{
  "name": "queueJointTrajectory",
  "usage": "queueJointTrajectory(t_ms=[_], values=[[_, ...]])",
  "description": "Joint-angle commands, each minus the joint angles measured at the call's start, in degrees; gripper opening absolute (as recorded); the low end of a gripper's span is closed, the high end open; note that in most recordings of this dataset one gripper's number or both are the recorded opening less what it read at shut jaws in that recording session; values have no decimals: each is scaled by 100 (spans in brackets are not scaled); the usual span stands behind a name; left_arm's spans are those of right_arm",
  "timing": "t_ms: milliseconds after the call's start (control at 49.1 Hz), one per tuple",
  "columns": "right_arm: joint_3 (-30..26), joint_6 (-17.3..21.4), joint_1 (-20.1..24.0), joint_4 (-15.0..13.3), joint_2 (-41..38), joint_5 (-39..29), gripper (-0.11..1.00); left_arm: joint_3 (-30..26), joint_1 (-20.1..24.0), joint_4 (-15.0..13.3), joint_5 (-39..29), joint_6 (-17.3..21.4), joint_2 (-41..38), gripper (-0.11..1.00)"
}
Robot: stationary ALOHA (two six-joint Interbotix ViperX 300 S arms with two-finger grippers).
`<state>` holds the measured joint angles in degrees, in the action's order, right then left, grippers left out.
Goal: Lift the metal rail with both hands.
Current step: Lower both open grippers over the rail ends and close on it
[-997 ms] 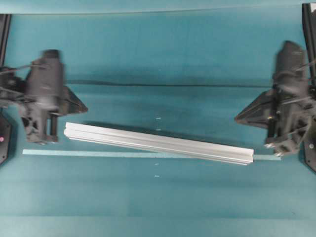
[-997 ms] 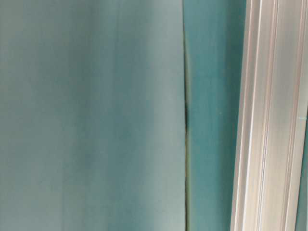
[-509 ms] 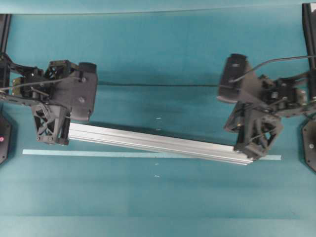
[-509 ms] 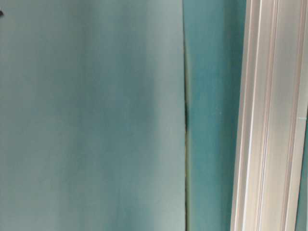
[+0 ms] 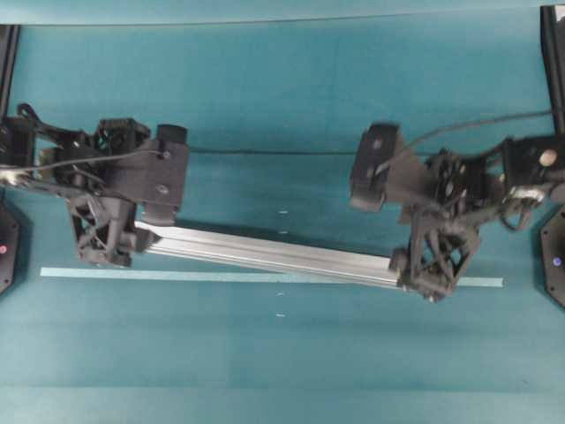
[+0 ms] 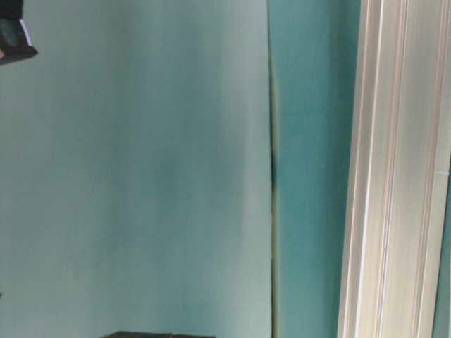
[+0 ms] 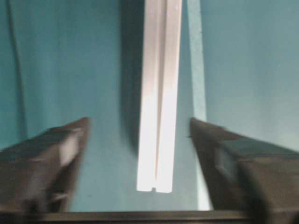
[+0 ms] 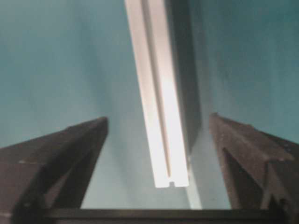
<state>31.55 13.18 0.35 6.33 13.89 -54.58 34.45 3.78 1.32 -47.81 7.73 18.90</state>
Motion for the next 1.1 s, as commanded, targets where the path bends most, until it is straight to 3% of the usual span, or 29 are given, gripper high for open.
queueJointTrajectory(t_ms=[0,590,1078], values=[[-35,0,44,-18,-105,18,99,-26,-70,26,53,-123,-44,96],[70,18,149,-26,-580,53,99,246,-114,26,589,-255,-457,97],[536,0,264,-18,-984,835,99,659,-18,26,1327,-281,-984,97]])
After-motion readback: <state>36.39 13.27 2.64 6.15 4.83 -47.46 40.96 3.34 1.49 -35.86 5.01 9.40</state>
